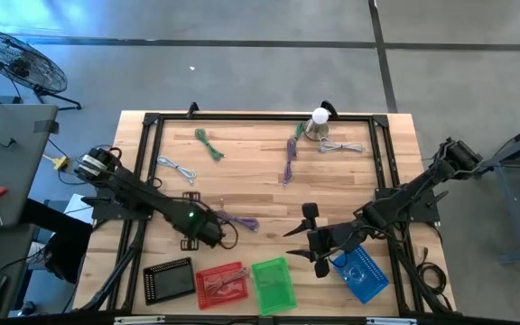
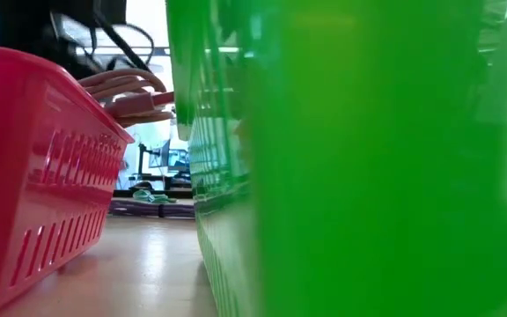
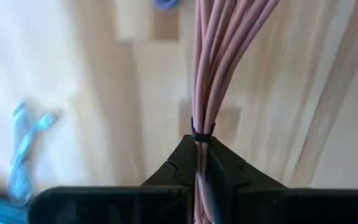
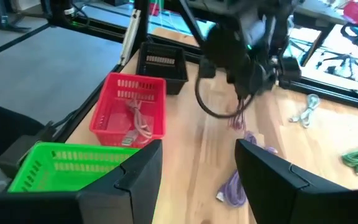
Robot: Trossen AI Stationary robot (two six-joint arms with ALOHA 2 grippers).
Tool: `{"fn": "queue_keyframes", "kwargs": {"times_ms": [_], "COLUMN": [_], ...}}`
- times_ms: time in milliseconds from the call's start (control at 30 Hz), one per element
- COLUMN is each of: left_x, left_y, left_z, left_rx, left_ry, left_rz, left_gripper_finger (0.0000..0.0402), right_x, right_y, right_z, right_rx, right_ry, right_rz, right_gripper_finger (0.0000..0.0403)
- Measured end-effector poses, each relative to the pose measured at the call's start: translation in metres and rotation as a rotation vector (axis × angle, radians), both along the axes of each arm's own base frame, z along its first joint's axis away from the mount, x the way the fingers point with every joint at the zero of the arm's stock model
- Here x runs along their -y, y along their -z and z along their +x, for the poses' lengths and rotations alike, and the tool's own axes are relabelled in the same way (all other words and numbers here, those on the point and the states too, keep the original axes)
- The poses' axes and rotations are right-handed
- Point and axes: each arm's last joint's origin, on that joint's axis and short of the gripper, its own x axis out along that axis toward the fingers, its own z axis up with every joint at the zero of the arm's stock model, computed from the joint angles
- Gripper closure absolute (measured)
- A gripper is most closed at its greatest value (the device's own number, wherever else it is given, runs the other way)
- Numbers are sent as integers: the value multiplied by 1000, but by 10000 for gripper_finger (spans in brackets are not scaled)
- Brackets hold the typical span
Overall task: Pick & Place USB Port
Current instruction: Put the pink USB charger into the red bin
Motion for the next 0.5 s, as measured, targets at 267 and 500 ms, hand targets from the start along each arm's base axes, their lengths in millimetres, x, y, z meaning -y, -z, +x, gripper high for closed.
{"fn": "queue_keyframes", "kwargs": {"times_ms": [267,500], "left_x": [50,111], "left_y": [-119,-159], "left_z": [22,4], "left_rx": [497,842], "left_ry": [-33,-41], "left_rz": [-79,-244], "left_gripper_finger": [394,394], "right_x": [-1,-2], "right_y": [-2,-1], "right_z": [0,0], "right_rx": [18,6], "right_ry": [-13,-42], "right_rz": [-7,1], "right_gripper_finger": [208,208]}}
